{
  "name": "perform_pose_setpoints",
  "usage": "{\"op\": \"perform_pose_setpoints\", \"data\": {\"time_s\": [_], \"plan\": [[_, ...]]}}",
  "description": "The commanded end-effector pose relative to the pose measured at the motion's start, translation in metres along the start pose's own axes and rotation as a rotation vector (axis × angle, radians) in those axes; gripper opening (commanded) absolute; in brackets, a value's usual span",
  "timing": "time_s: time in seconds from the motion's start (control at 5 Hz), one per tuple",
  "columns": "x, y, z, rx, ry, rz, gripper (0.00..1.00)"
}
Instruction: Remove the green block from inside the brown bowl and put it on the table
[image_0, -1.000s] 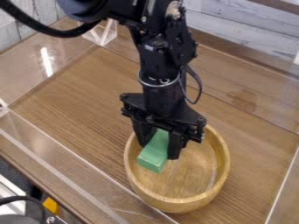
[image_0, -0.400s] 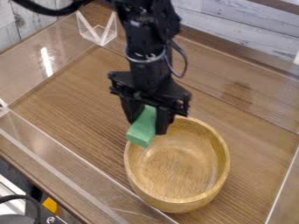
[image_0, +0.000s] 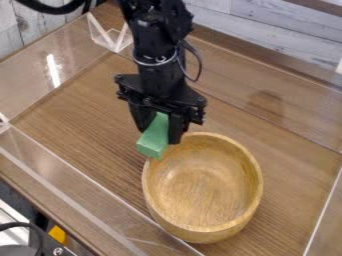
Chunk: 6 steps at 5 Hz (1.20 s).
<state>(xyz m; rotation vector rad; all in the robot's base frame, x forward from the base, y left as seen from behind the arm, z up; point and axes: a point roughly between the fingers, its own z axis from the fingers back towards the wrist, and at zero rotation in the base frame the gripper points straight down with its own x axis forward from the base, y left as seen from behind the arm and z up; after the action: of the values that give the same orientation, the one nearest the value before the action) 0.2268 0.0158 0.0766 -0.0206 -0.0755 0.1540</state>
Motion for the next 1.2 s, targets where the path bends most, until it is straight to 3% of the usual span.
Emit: {"op": "perform_pose_setpoints", "data": {"time_s": [0.0, 0.4, 1.0], "plan": [[0.011, 0.007, 0.002, 0.016, -0.040, 0.016, 0.00], [0.020, 0.017, -0.005, 0.048, -0.054, 0.028, 0.00], [0.022, 0.016, -0.005, 0.056, -0.062, 0.035, 0.00]]}}
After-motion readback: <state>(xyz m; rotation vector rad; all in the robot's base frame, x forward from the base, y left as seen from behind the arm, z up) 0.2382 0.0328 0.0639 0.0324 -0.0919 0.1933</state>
